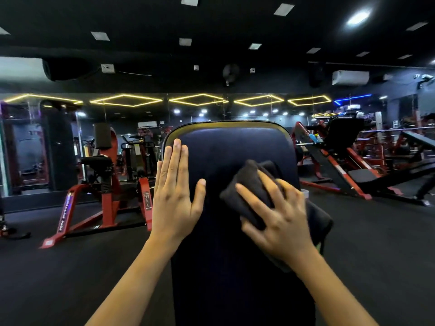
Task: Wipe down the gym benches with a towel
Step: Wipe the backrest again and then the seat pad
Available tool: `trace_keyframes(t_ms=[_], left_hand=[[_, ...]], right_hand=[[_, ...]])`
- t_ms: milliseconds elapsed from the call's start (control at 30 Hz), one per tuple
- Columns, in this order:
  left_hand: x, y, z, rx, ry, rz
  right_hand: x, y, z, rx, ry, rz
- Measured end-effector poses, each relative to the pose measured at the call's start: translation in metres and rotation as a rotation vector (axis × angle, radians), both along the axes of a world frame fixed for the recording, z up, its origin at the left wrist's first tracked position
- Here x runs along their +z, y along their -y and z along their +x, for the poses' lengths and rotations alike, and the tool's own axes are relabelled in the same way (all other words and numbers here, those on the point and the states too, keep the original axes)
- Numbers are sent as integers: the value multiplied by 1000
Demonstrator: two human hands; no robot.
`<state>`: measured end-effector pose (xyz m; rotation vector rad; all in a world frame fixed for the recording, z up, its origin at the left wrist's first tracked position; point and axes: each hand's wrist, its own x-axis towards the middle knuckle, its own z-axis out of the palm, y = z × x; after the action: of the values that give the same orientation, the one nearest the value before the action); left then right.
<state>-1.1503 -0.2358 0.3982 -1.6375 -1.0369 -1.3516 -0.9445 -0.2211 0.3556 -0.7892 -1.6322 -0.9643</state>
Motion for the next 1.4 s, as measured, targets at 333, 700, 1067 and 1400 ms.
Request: trace_keyframes(t_ms=[333, 700, 1067, 1400], left_hand=[[0, 0, 1, -28, 20, -11], [-50, 12, -31, -168, -15, -122], [-90, 14, -37, -405, 26, -230], [-111, 31, -22, -958, 607, -356]], right_hand=[[108, 0, -31, -40, -423, -263], [63, 12, -57, -20, -526, -238], [16, 27, -88, -58, -49, -32], [24, 38, -127, -102, -222, -106]])
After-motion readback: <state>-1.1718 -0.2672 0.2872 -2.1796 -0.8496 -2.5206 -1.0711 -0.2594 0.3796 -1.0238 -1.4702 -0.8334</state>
